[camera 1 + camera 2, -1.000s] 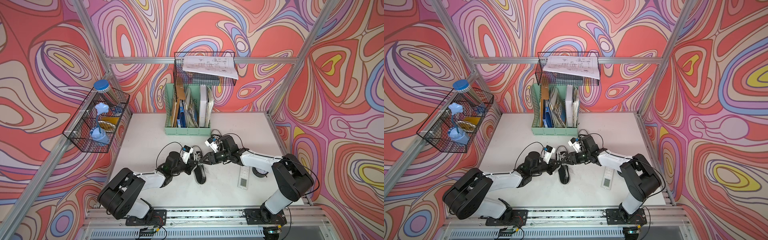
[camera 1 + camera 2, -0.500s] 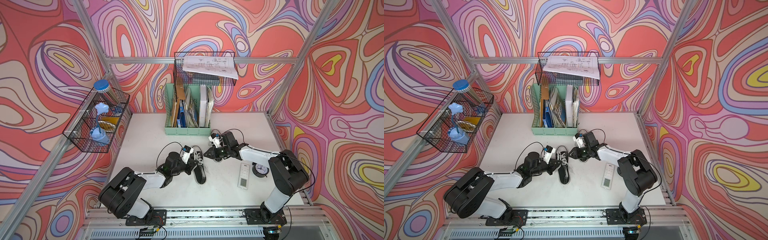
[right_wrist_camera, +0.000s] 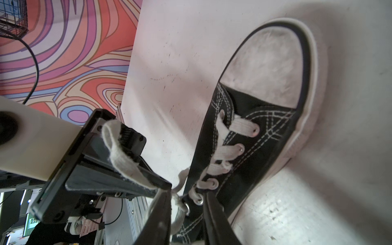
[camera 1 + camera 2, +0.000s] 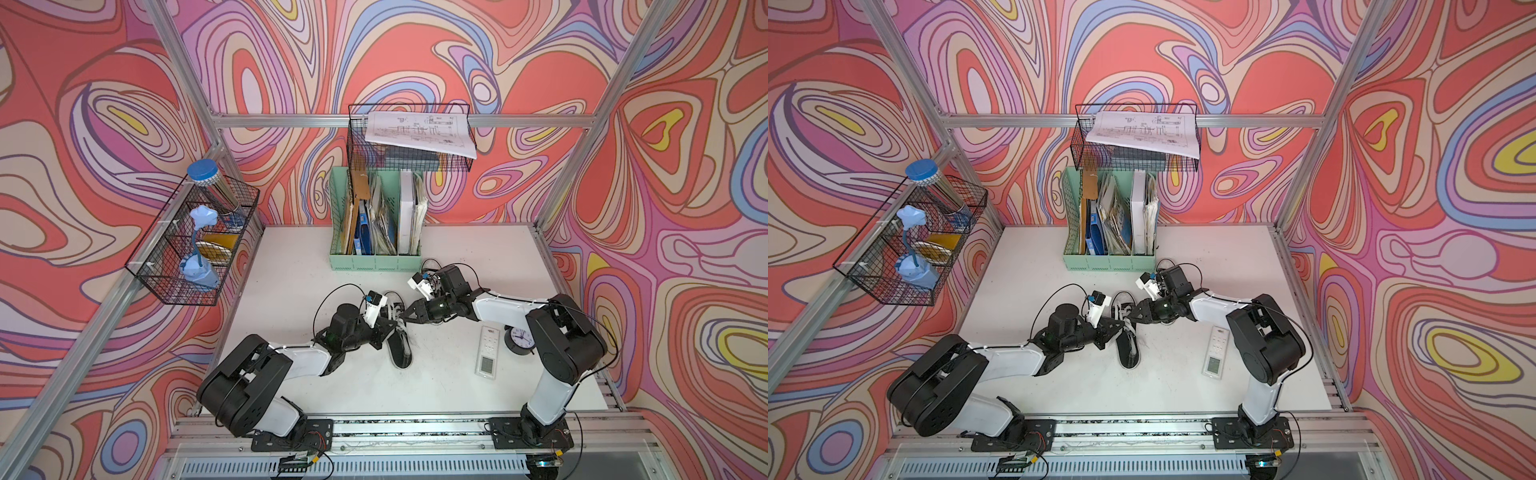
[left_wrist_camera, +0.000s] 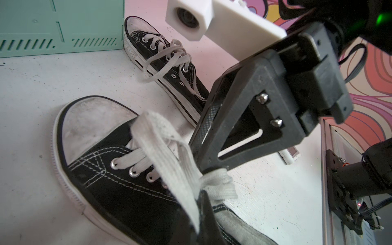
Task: Tie the shoes
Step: Cross the shoelace with the shoelace.
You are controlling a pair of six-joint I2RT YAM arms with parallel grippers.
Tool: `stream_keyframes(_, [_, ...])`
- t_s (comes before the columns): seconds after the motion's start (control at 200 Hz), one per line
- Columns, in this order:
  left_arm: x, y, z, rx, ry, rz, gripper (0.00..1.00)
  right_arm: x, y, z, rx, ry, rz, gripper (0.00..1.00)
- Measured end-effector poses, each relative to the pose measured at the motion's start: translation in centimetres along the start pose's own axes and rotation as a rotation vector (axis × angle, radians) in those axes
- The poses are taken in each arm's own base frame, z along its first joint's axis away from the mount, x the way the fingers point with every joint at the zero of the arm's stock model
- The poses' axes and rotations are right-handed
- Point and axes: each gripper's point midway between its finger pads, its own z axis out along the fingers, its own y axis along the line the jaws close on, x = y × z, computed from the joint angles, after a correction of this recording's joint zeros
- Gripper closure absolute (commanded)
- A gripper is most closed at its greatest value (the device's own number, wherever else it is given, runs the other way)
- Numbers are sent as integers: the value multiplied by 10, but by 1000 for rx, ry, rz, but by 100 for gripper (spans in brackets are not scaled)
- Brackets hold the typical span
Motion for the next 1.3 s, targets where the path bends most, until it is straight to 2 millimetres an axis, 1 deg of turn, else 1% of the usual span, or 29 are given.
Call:
stream_keyframes(0.155, [0, 0, 0, 0, 0, 0, 100, 4, 3, 1, -29, 11, 7, 73])
stream_keyframes(0.31, [0, 0, 0, 0, 0, 0, 100, 5, 8, 1, -65, 12, 8, 71])
stream_keyframes(0.446, [0, 0, 0, 0, 0, 0, 100, 7, 8, 3, -82, 15, 16, 71])
stream_keyframes(0.626, [1, 0, 0, -1, 2, -1, 100, 9, 9, 6, -96, 25, 27, 74])
stream_keyframes(0.831, [3, 1, -1, -6, 7, -4, 100, 10, 11, 8, -113, 30, 24, 82])
stream_keyframes(0.986, [4, 1, -1, -7, 7, -5, 100, 13, 11, 9, -122, 32, 24, 85])
stream_keyframes(1.187, [1, 1, -2, -9, -2, -1, 100, 17, 8, 9, -116, 40, 33, 83])
stream_keyframes(1.302, [-1, 0, -3, -10, -7, 2, 100, 17, 8, 9, -117, 40, 33, 80])
